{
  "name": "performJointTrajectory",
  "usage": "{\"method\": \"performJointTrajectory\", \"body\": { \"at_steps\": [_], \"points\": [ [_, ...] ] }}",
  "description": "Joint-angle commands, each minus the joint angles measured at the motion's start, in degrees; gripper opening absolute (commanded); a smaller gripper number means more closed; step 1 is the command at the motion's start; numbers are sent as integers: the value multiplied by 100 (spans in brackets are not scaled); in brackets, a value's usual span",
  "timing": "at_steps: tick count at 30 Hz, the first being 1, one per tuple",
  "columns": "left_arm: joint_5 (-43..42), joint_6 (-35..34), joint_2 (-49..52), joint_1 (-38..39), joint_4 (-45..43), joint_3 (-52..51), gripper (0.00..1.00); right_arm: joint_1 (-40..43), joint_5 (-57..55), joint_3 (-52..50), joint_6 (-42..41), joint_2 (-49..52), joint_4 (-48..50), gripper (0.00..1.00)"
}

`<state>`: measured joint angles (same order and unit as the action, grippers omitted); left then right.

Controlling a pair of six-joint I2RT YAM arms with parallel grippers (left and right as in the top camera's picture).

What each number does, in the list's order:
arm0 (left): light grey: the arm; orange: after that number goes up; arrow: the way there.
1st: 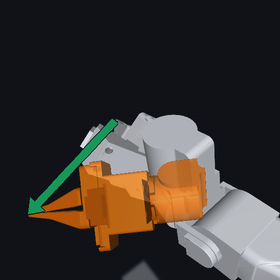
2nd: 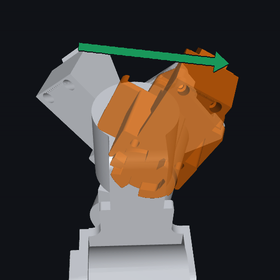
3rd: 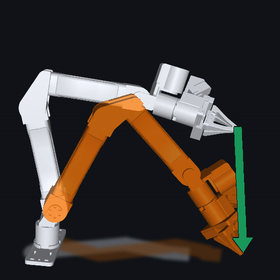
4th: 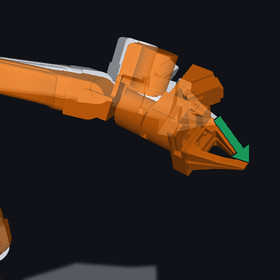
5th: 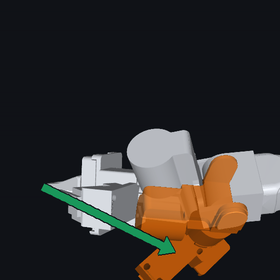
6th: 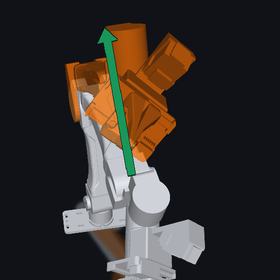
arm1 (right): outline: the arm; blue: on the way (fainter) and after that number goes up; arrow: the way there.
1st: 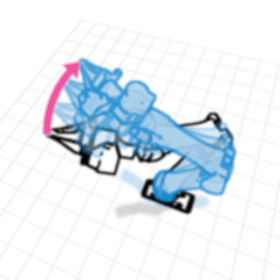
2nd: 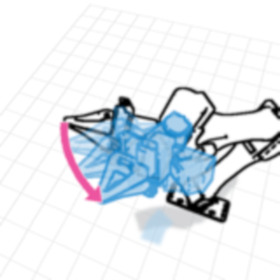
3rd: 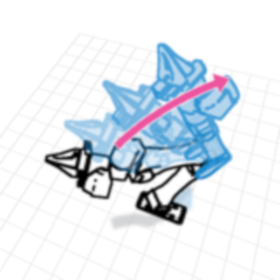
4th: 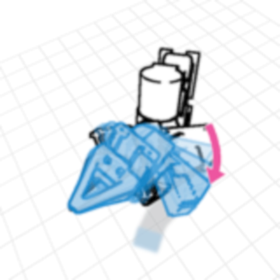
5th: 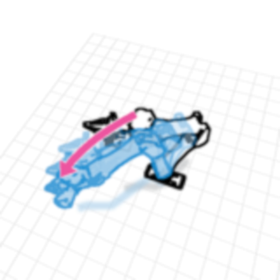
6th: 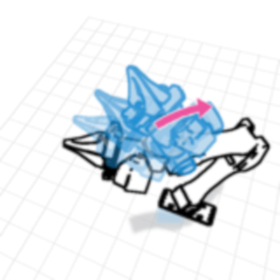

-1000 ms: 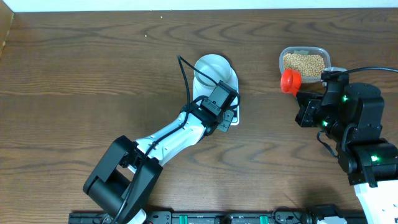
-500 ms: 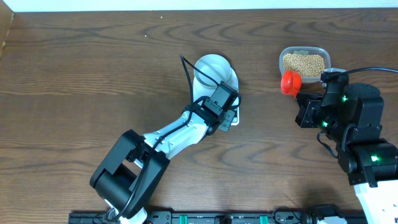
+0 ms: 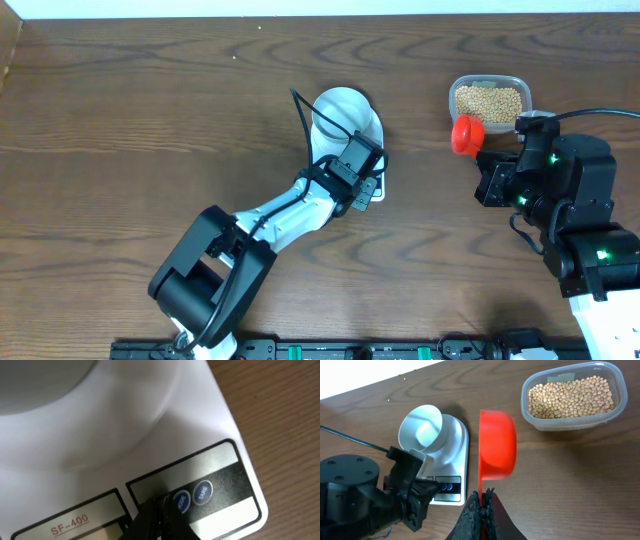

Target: Scoop item into bowl and weigh 50g on scale

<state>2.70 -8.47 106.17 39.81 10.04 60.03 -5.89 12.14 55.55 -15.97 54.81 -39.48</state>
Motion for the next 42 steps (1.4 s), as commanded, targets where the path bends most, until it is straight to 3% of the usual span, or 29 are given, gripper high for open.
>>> {"method": "performJointTrajectory", "body": {
  "at_steps": [1,23,36,42],
  "points": [
    [140,116,153,-37,9,9,8,22,-24,118,81,-4,-22,2],
    [76,116,507,-42,24,9,7,22,-24,118,85,-4,-24,2],
    [83,72,505,-42,612,9,8,22,-24,118,109,-4,-28,1],
    [402,70,507,-68,551,9,7,22,-24,118,107,-4,-46,2]
  ]
}}
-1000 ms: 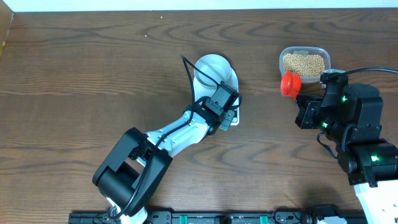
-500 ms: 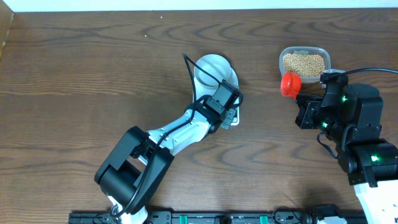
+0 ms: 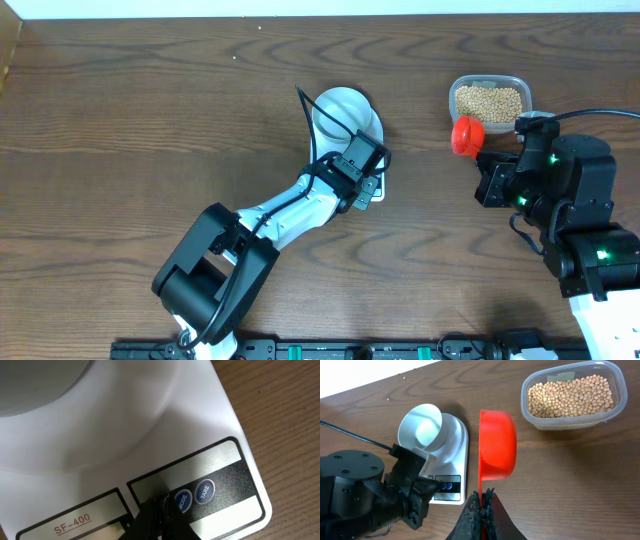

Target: Scoop item into bowl and weigh 50g on scale

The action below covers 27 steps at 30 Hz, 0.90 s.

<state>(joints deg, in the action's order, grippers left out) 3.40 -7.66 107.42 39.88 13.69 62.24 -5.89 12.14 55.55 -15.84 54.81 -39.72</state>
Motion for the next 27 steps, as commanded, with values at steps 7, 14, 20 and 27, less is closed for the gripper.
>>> {"method": "performJointTrajectory", "body": {
  "at_steps": [7,14,20,27],
  "points": [
    [378,-11,382,-74,188,-212,7,22,-24,118,92,-4,-22,1],
    [378,-11,540,-74,168,-212,7,22,-24,118,92,-4,-35,2],
    [374,-256,848,-68,181,-212,7,22,-24,118,92,-4,-46,2],
    [577,-247,833,-70,256,-210,7,22,-24,118,92,-4,-63,2]
  ]
}}
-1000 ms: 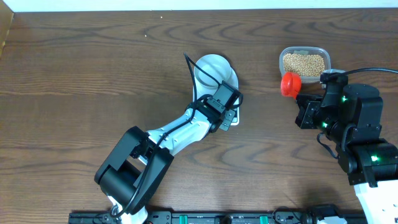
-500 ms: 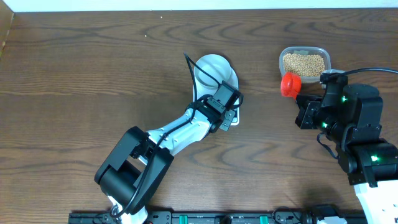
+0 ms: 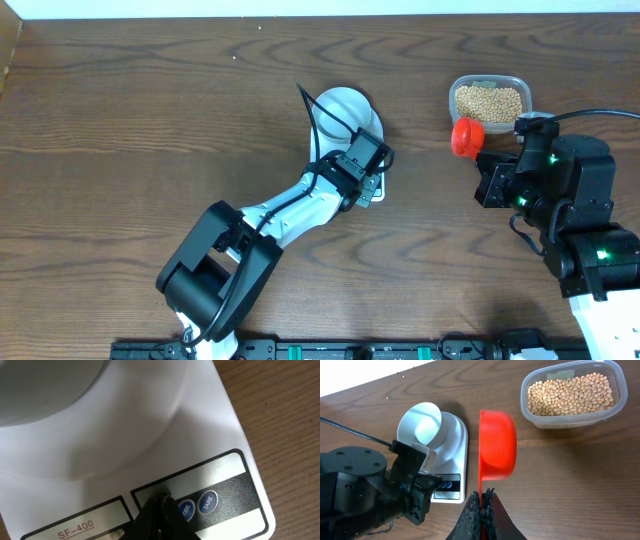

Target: Scoop item into bowl and weigh 50g on scale

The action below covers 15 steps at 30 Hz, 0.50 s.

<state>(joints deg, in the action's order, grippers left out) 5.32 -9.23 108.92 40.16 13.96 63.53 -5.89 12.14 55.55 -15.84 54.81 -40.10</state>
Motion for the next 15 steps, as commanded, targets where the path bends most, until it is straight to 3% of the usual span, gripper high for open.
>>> {"method": "performJointTrajectory", "body": {
  "at_steps": [1,7,15],
  "points": [
    [420,-92,667,-98,258,-339,7,22,-24,118,92,-4,-42,2],
    [437,-90,175,-96,354,-319,7,22,-24,118,94,-4,-90,2],
    [387,-92,-1344,-92,356,-302,7,22,-24,118,94,-4,-85,1]
  ]
}}
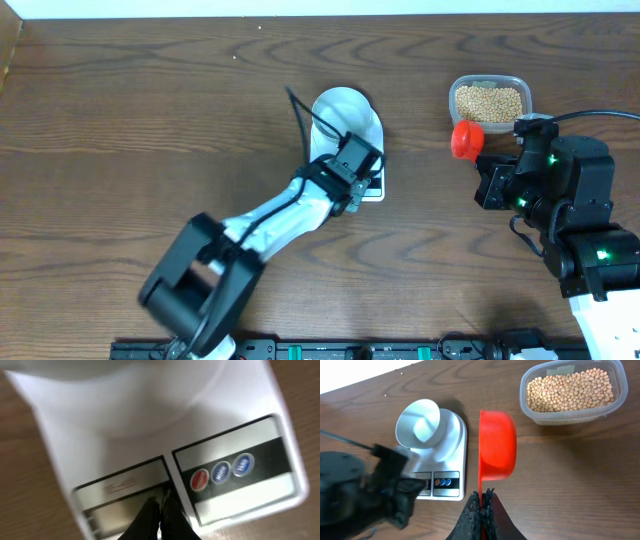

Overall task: Scoop item into bowl and weigh 50g on scale
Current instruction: 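Lift the left gripper back from the scale buttons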

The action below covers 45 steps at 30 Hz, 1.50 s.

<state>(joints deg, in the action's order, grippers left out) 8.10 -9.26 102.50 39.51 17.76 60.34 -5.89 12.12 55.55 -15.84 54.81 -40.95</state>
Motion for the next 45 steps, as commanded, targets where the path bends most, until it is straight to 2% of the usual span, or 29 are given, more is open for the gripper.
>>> {"method": "performJointTrajectory", "body": {
  "at_steps": [1,6,12,15,30,37,45],
  "points": [
    [28,-87,-925,-22,-26,17,7,22,-22,118,94,-4,0,1],
    [-459,-90,-1845,-20,-22,17,7,22,-22,118,96,-4,9,1],
    [-319,-90,-2358,-33,-24,17,8,22,-22,118,177,-4,48,1],
    [-81,-87,-2350,-33,-22,17,7,22,-20,118,177,-4,48,1],
    [-74,-76,-2081,-33,66,-7,7,22,-17,118,42,-4,-199,2],
    [-74,496,-2081,-33,181,-7,7,22,-17,118,-2,-4,157,2],
    [-79,516,-2081,-33,387,-11,7,22,-15,118,-42,-4,83,2]
  ]
}}
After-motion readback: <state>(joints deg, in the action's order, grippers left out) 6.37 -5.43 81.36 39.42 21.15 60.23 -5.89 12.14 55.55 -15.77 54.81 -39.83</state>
